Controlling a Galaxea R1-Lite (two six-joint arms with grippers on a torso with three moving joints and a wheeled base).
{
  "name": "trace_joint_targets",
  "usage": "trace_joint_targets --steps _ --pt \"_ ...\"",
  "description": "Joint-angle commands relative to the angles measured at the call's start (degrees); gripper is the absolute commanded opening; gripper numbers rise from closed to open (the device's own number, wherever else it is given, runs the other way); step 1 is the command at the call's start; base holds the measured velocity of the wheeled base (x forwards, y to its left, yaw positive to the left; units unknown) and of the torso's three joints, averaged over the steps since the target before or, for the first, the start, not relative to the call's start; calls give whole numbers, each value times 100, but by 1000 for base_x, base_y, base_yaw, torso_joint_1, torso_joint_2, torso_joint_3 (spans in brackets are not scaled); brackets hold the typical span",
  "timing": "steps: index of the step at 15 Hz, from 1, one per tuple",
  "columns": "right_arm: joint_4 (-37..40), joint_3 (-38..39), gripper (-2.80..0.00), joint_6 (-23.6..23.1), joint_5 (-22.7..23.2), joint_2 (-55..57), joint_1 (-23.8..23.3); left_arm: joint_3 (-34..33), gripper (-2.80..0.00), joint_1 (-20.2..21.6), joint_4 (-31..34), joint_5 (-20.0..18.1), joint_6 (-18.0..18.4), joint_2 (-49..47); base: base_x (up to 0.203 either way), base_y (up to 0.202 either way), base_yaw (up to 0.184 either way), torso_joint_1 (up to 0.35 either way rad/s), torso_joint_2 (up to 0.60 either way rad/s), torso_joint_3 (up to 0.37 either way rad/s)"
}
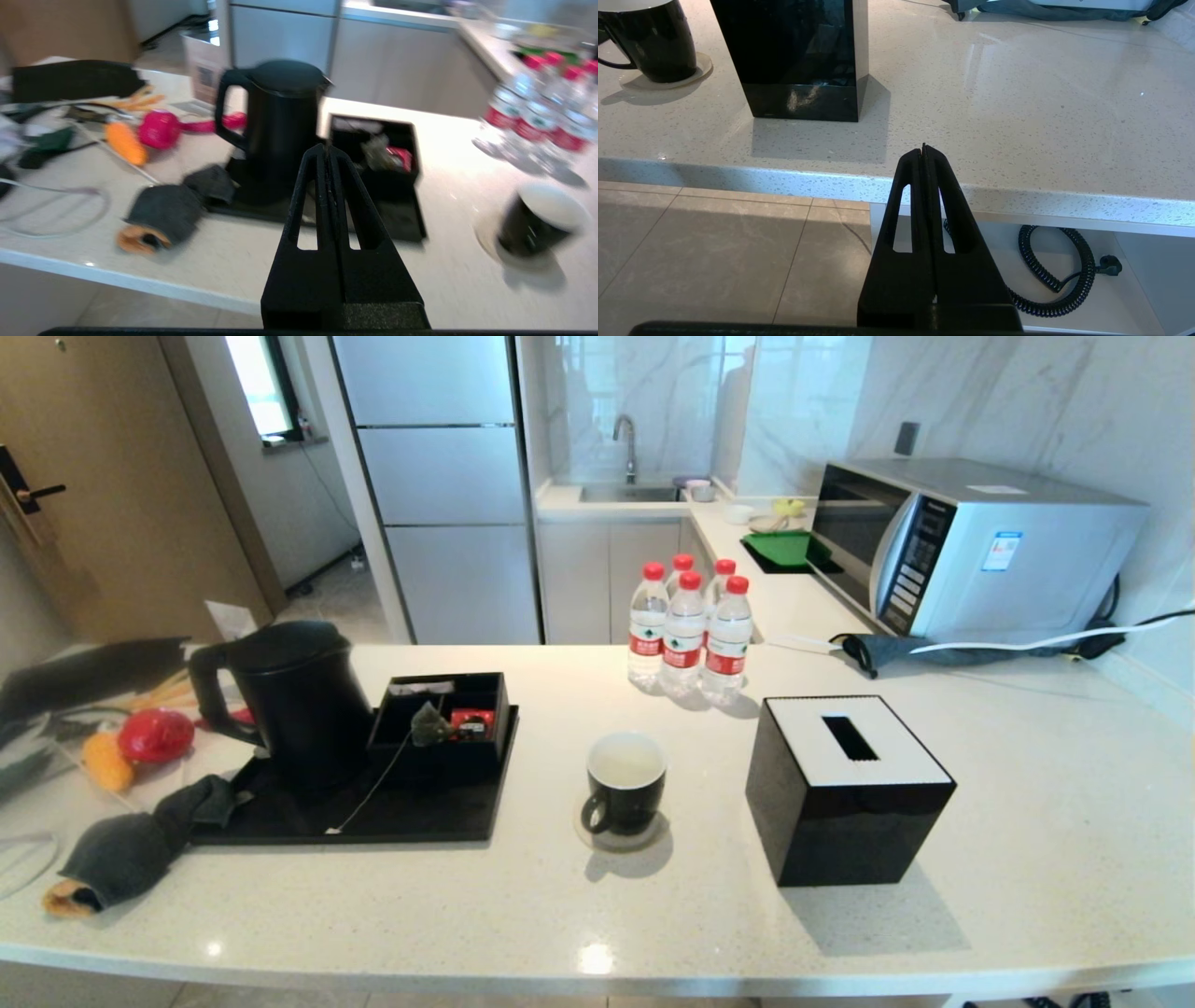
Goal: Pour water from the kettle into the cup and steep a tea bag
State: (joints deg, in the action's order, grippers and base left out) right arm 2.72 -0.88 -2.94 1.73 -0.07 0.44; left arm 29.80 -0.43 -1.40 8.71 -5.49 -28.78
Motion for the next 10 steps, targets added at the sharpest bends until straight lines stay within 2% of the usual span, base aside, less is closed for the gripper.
trace_joint_targets --steps 1,2,3,4,7,10 --pt "1 0 -280 -5 3 7 0 663 -280 13 2 574 -24 -1334 0 0 0 0 0 0" --pt "1 0 -280 -5 3 7 0 785 -280 98 1 1067 -67 -1617 0 0 0 0 0 0" --pt "1 0 -280 -5 3 7 0 814 -280 371 0 1385 -108 -1858 0 0 0 0 0 0" --pt "1 0 -280 -5 3 7 0 782 -280 761 -3 1512 -128 -2043 0 0 0 0 0 0" --pt "1 0 -280 -5 3 7 0 474 -280 1722 -316 1600 -143 -2872 0 0 0 0 0 0" --pt "1 0 -280 -5 3 7 0 -173 -280 2063 -1547 1538 -127 -3869 0 0 0 0 0 0"
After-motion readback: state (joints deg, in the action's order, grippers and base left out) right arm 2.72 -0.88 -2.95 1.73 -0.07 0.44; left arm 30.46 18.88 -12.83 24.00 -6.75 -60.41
